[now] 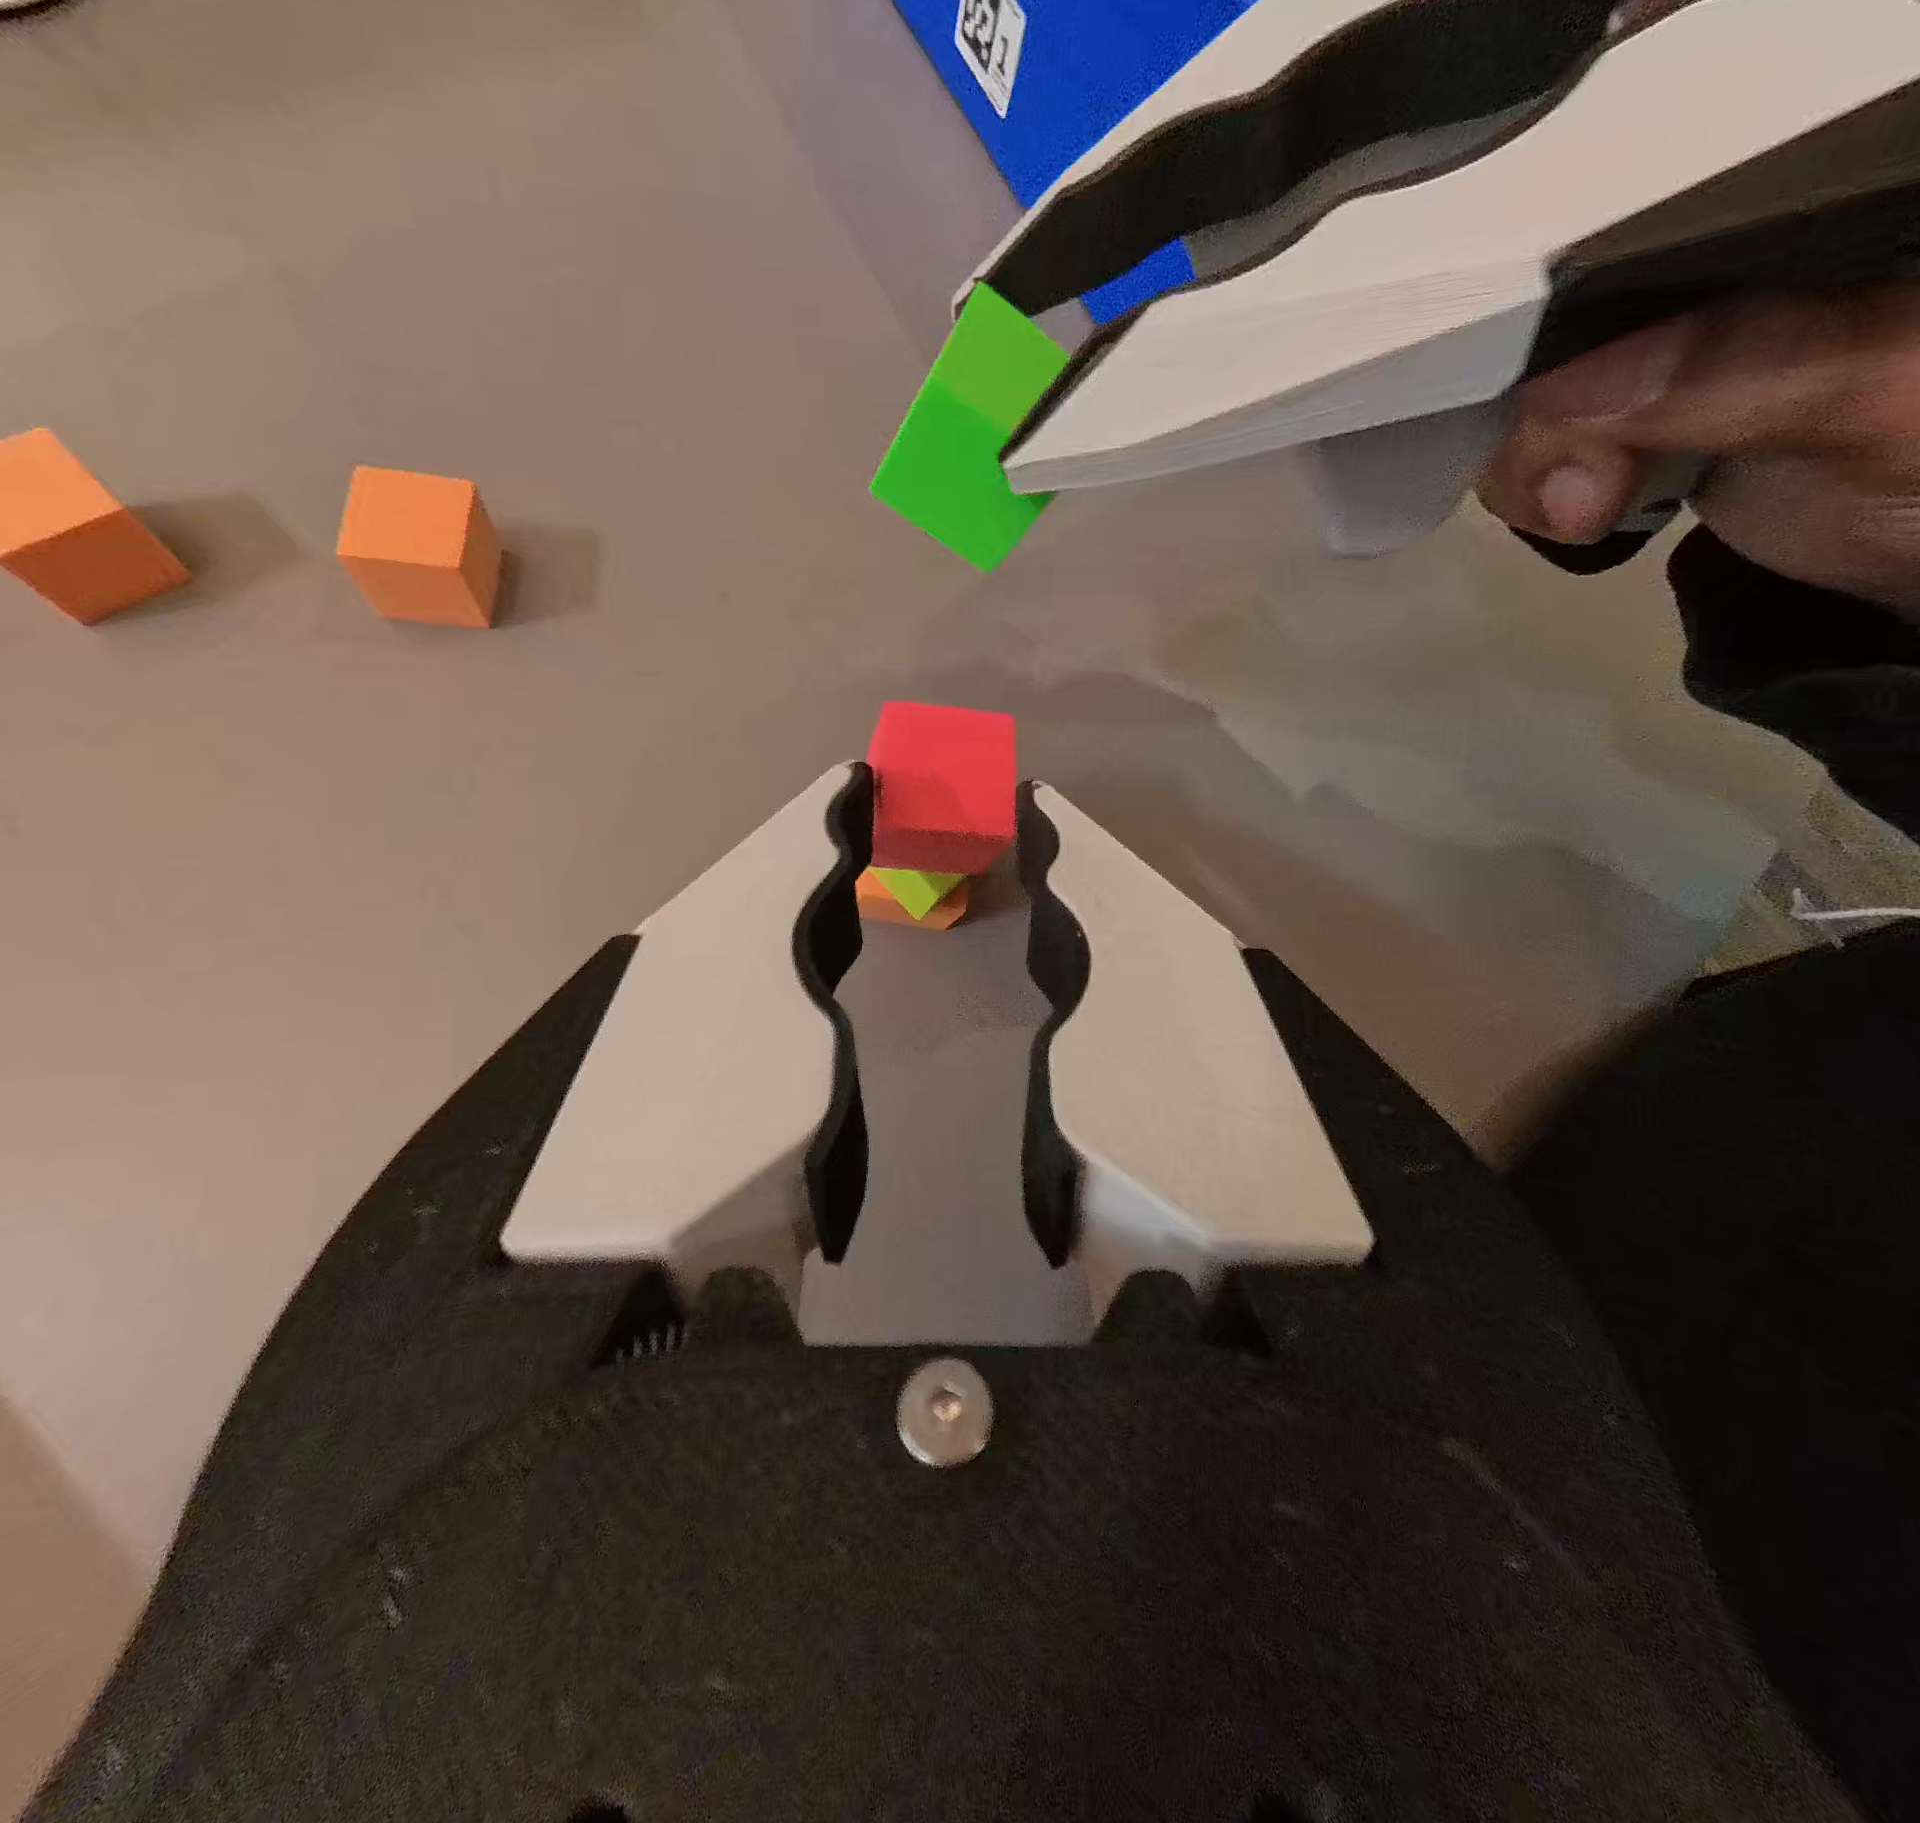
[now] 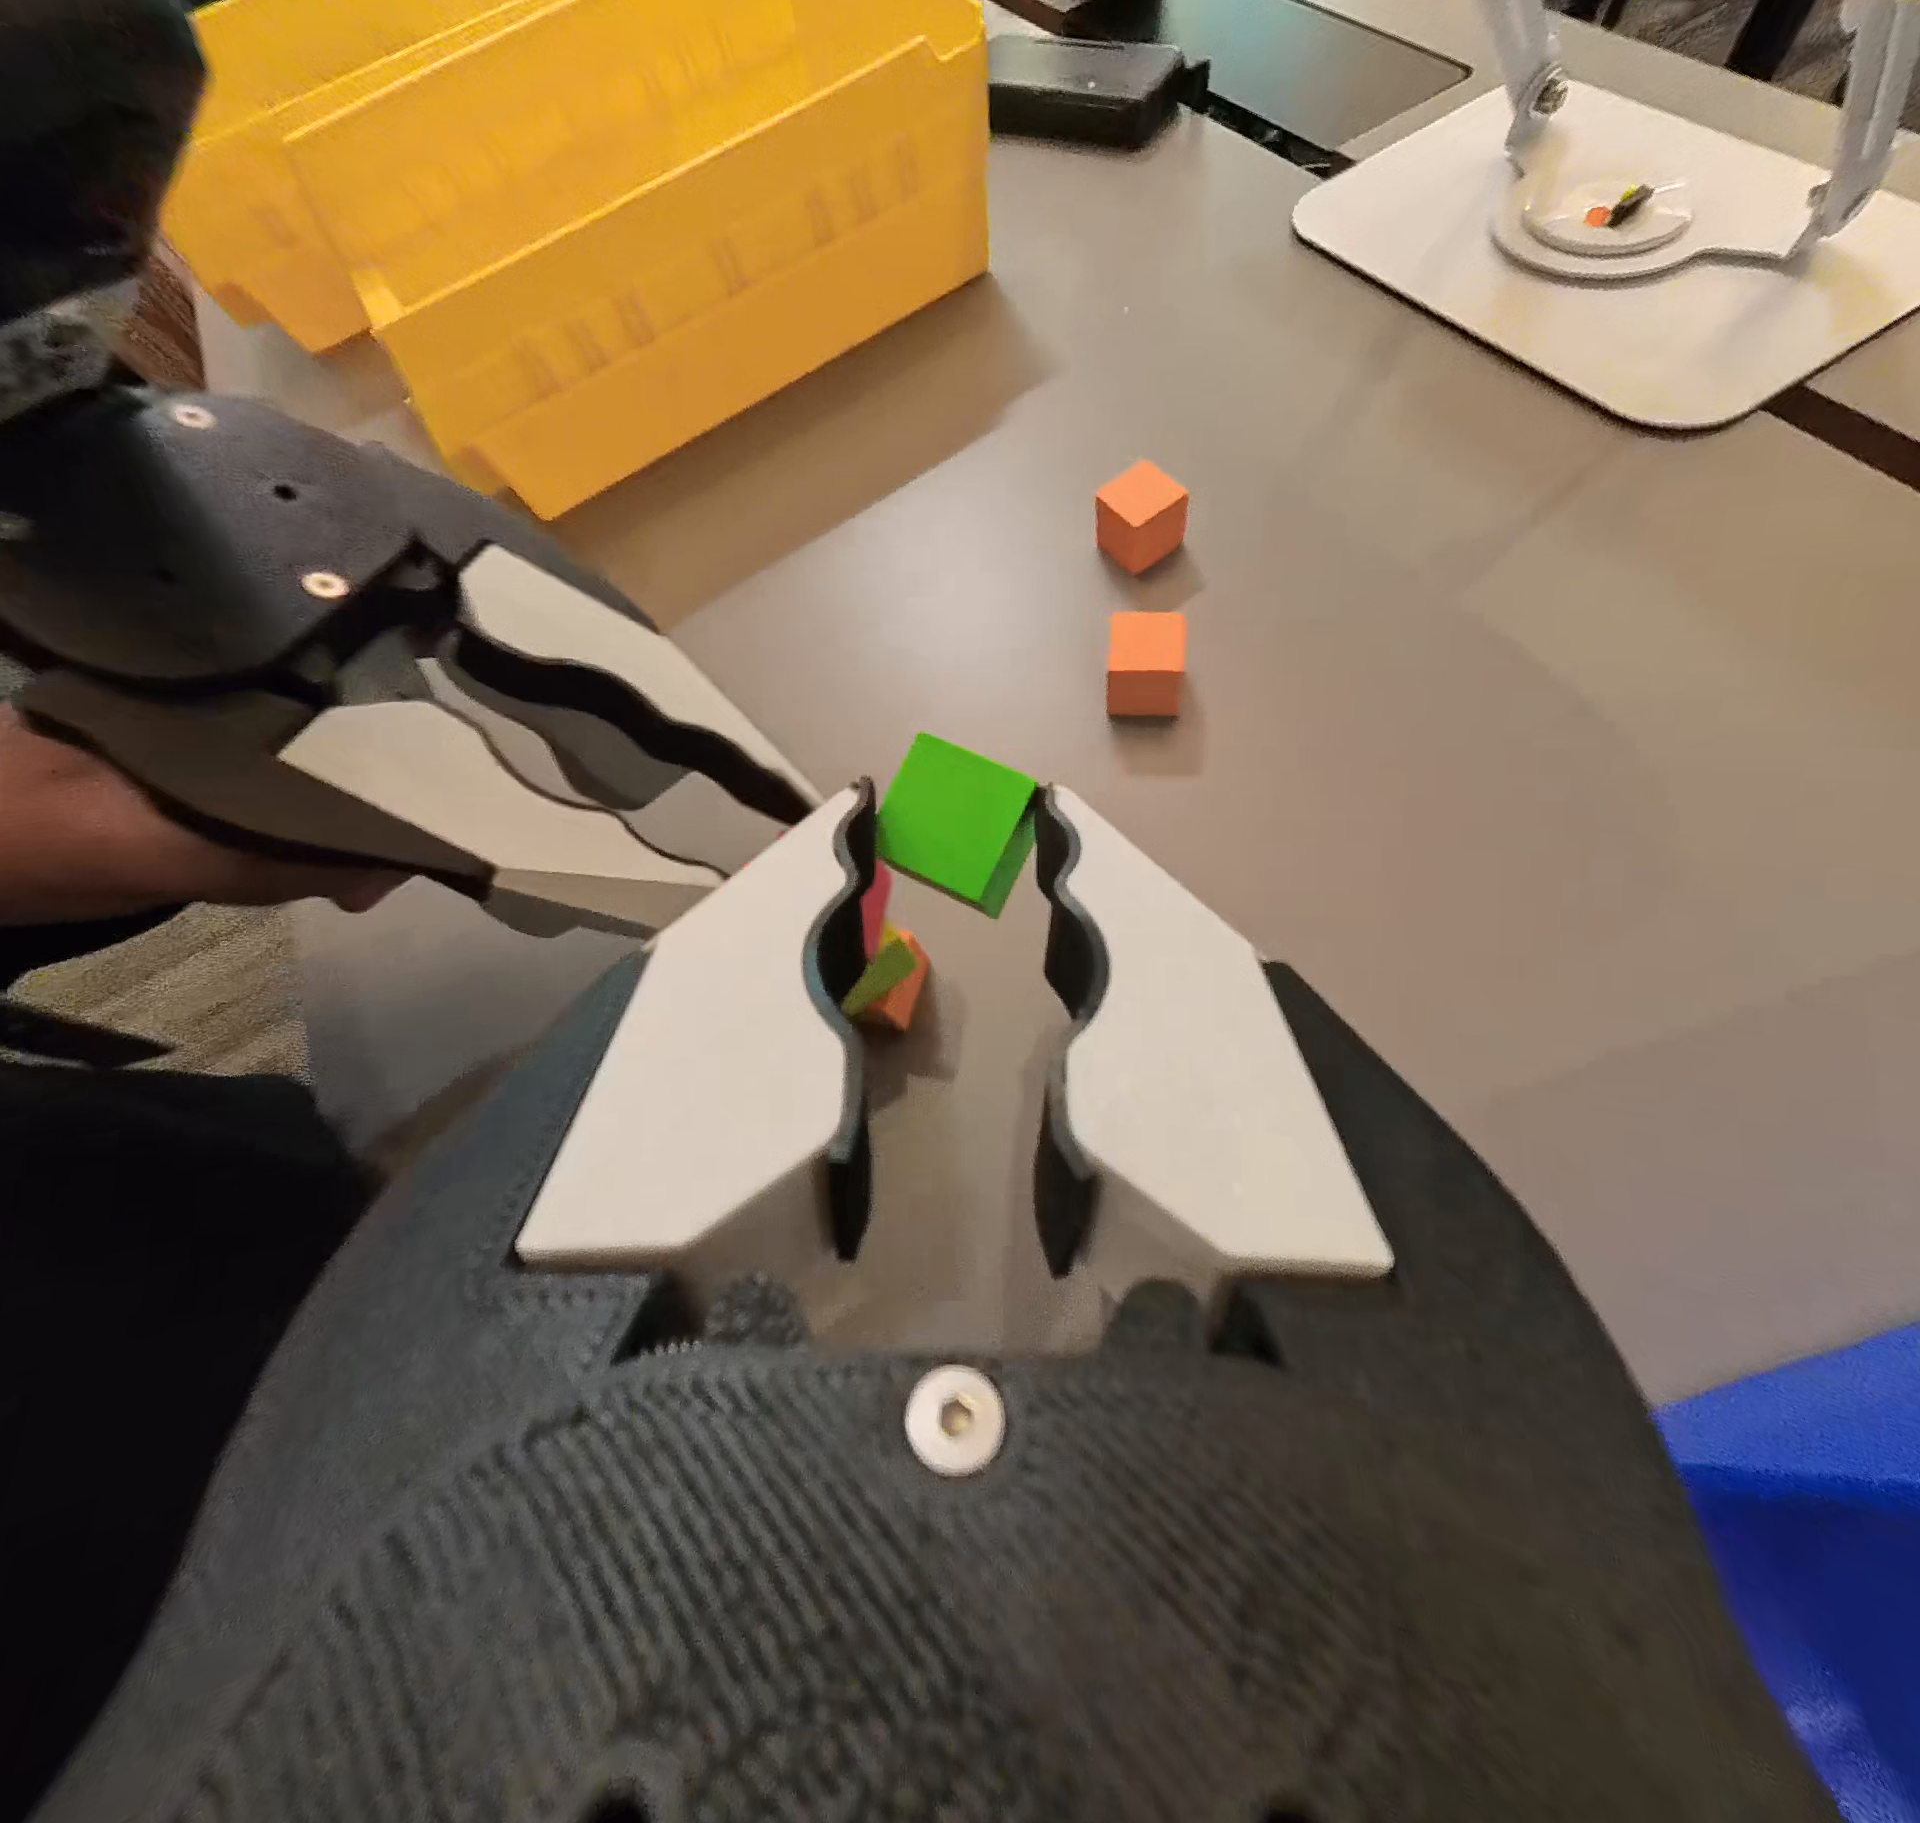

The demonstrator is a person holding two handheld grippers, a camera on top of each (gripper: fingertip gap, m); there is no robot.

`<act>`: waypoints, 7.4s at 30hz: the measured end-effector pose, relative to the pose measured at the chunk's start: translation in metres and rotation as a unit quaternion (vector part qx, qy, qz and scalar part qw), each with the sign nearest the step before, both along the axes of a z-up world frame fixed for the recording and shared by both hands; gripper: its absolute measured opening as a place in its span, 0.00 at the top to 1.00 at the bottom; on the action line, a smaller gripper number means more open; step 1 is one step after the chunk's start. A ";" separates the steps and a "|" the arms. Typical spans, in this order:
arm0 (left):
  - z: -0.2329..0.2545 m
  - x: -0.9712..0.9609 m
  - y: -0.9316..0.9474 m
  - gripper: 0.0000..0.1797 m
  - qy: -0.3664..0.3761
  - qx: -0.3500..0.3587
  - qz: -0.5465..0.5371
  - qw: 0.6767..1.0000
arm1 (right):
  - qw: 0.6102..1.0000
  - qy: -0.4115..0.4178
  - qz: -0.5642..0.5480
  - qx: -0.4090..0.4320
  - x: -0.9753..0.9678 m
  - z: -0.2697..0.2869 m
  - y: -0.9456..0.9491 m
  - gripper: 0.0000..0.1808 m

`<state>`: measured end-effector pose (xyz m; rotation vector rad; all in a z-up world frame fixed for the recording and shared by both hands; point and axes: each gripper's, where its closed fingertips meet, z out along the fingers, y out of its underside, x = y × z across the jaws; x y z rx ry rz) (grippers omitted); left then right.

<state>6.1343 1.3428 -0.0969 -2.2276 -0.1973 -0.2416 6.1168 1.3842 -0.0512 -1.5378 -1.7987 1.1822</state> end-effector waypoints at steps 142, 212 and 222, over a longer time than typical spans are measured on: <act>0.006 -0.050 -0.019 0.87 0.068 0.019 -0.066 0.995 | 0.994 -0.024 -0.102 0.037 0.051 -0.042 -0.026 0.86; -0.003 -0.070 0.028 0.85 0.022 0.046 -0.057 0.997 | 0.993 0.042 -0.072 -0.081 0.014 -0.028 -0.015 0.73; 0.055 -0.001 -0.053 0.85 0.030 0.034 -0.197 0.979 | 0.973 -0.050 -0.213 -0.073 -0.031 -0.098 0.058 0.60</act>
